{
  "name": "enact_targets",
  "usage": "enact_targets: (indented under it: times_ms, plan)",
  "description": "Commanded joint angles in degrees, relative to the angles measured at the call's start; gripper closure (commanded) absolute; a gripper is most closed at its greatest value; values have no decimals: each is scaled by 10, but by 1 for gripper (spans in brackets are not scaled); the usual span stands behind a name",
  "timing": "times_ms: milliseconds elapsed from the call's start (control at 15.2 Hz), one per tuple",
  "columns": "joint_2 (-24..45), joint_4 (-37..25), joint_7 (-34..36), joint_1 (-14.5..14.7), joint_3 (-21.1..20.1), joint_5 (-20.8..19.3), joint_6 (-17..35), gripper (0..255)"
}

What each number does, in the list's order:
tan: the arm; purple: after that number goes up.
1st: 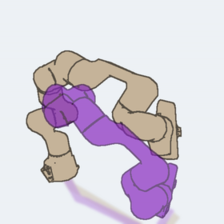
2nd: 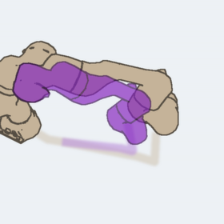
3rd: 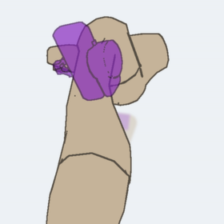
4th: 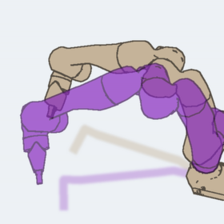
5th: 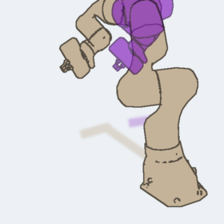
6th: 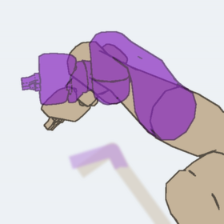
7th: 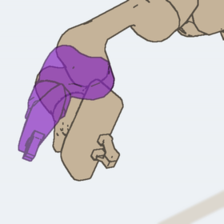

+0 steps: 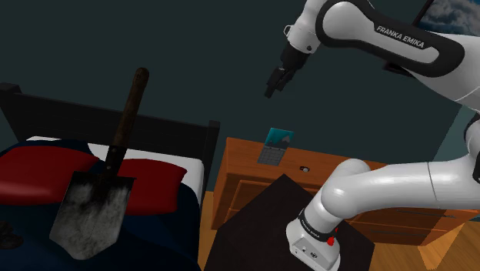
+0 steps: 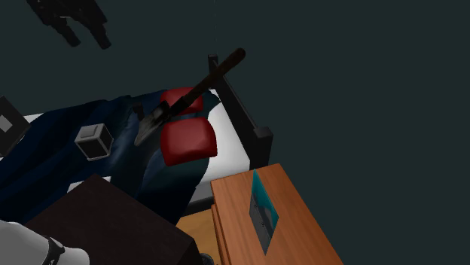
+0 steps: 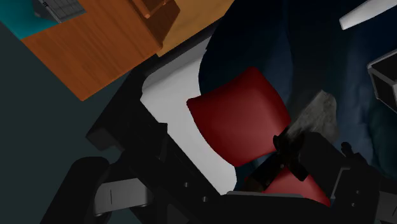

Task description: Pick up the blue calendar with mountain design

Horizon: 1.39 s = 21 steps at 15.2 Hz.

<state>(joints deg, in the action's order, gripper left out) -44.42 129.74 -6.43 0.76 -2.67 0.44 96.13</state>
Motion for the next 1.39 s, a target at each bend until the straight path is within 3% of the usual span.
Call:
enact_targets:
  times_ms: [0, 660, 1320]
  plan:
    - [0, 0, 0, 0, 0, 0, 0, 0]
    - [87, 47, -141, -19, 97, -60, 83, 0]
    - [240, 26, -277, -38, 187, -101, 173, 0]
